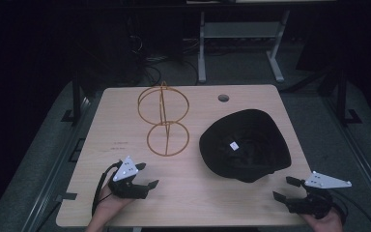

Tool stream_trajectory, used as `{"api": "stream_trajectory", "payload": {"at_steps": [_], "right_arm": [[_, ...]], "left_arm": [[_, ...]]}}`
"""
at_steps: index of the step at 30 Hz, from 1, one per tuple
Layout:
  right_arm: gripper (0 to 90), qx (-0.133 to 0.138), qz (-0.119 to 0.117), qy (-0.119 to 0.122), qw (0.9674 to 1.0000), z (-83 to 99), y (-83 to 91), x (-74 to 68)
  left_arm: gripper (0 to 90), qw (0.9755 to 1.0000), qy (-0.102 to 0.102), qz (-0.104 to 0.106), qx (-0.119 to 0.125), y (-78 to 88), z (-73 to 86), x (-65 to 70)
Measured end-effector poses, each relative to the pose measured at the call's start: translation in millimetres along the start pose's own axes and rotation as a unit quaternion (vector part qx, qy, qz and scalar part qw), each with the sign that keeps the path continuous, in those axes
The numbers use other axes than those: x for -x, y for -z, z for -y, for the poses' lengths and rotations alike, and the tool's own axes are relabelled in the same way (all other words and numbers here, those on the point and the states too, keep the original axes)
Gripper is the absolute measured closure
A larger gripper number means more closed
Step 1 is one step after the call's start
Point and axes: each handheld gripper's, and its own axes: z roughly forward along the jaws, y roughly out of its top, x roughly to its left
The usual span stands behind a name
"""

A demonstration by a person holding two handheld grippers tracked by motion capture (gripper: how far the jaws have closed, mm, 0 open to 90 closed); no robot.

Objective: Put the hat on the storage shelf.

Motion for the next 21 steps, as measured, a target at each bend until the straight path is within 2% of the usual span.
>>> {"api": "stream_trajectory", "payload": {"at_steps": [4, 11, 21], "right_arm": [[17.5, 0.000, -0.003, -0.002, 1.0000, 0.0, -1.1, 0.7], [17.5, 0.007, -0.006, -0.007, 0.9999, -1.5, 1.5, -1.2], [17.5, 0.004, -0.003, -0.004, 1.0000, -1.6, 0.3, -2.5]], "left_arm": [[23.1, 1.0000, -0.004, 0.002, -0.003, -0.1, -0.4, 1.2], [23.1, 0.9999, -0.011, 0.010, 0.007, 2.8, -3.4, 10.2], [23.1, 0.9993, -0.024, 0.027, 0.005, -3.6, -12.0, 21.3]]}}
